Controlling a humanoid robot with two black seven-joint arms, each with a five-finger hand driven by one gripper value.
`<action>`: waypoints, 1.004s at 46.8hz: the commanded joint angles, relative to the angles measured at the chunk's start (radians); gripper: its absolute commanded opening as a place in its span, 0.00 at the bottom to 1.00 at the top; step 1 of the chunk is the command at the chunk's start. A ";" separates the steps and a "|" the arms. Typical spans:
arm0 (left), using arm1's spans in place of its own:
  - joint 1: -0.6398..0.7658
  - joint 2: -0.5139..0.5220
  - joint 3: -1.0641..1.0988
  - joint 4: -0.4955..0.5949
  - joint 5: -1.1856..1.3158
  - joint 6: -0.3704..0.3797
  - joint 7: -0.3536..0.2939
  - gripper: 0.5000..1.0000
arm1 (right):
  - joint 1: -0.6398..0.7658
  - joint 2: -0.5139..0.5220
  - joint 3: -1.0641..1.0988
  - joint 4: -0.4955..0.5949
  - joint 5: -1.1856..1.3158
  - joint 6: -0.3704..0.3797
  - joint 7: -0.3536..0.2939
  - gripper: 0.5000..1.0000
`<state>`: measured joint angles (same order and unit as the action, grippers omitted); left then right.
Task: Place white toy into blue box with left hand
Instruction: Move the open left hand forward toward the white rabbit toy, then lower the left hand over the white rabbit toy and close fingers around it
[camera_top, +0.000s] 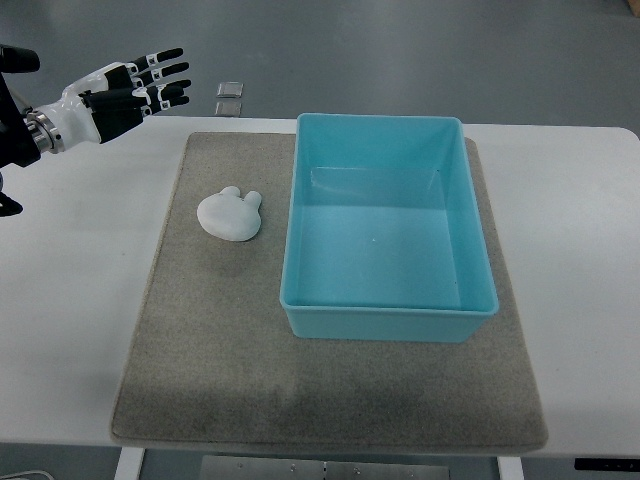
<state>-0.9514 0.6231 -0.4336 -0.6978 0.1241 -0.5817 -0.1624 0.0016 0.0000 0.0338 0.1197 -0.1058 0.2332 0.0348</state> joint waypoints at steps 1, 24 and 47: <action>0.003 0.007 0.004 -0.020 0.060 0.002 -0.031 0.98 | 0.000 0.000 0.000 0.002 0.000 0.000 0.000 0.87; 0.040 0.106 0.007 -0.222 0.434 0.149 -0.149 0.96 | 0.000 0.000 0.000 0.000 0.000 0.000 0.000 0.87; 0.046 0.153 0.016 -0.353 0.922 0.324 -0.195 0.96 | 0.000 0.000 0.000 0.000 0.000 0.000 0.000 0.87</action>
<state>-0.9089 0.7808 -0.4183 -1.0512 0.9966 -0.2593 -0.3575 0.0015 0.0000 0.0337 0.1196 -0.1058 0.2331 0.0350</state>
